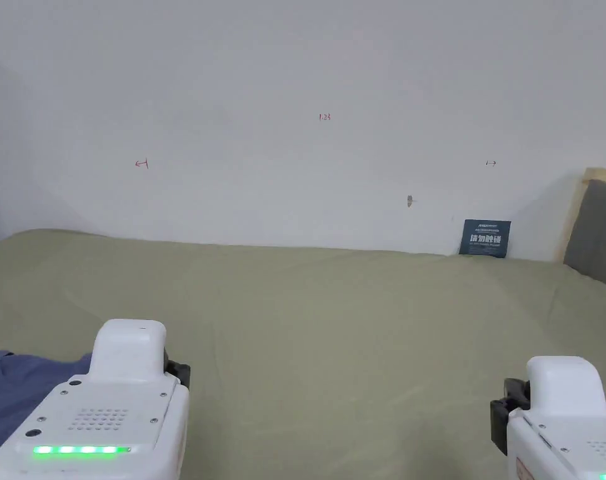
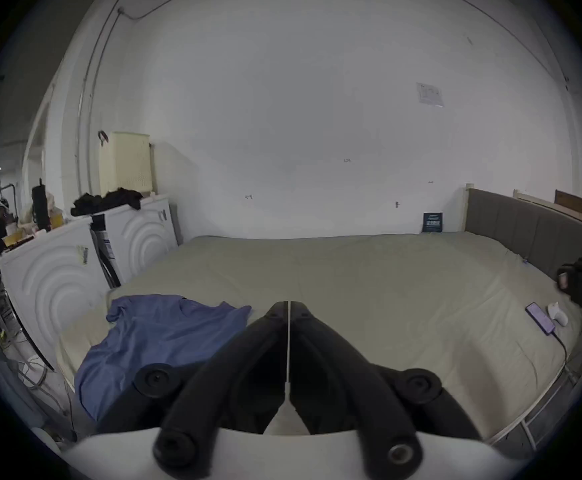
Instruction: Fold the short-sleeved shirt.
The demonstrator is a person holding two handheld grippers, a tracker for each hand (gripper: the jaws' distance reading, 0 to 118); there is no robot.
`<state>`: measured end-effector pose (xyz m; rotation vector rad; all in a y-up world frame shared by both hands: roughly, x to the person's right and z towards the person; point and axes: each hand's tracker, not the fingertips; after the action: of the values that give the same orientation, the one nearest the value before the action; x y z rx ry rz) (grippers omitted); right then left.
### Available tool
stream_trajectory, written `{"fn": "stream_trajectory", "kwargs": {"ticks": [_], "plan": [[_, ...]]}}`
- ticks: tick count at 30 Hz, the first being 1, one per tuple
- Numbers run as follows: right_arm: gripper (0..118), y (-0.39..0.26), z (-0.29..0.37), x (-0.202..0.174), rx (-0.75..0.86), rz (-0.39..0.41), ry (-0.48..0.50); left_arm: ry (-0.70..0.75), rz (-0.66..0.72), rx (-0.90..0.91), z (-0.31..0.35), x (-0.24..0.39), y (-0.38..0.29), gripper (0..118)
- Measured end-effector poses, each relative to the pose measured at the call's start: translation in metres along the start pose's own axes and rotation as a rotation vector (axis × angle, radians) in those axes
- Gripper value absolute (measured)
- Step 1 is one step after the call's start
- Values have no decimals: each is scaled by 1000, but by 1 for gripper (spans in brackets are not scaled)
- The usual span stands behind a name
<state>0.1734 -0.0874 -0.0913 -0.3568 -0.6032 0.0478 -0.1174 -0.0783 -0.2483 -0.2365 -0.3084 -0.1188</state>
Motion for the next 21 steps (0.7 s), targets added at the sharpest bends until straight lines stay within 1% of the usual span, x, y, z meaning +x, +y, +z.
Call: {"fn": "stream_trajectory", "kwargs": {"ticks": [1,2,3,6,9,13,15,19,21], "plan": [[4,-2,2,1,-2,-17,-11,-40,16,-7,0,-2,0,0],[4,-4,2,4,-11,-23,11,-74,35,-20,0,-3,0,0],[4,-4,2,4,-24,-20,29,-56,27,-21,0,-3,0,0],[4,-4,5,-2,-23,-12,29,-38,19,-17,5,-8,-5,0],[3,8,9,-21,3,-20,86,7,41,-28,18,-28,-1,0],[3,27,16,-73,59,2,246,155,45,-19,48,-80,3,0],[3,37,20,-109,81,20,330,234,74,-24,67,-110,2,0],[3,46,34,-184,96,60,548,436,97,-46,115,-170,-11,0],[4,47,45,-218,97,96,632,517,121,-63,133,-195,-19,0]]}}
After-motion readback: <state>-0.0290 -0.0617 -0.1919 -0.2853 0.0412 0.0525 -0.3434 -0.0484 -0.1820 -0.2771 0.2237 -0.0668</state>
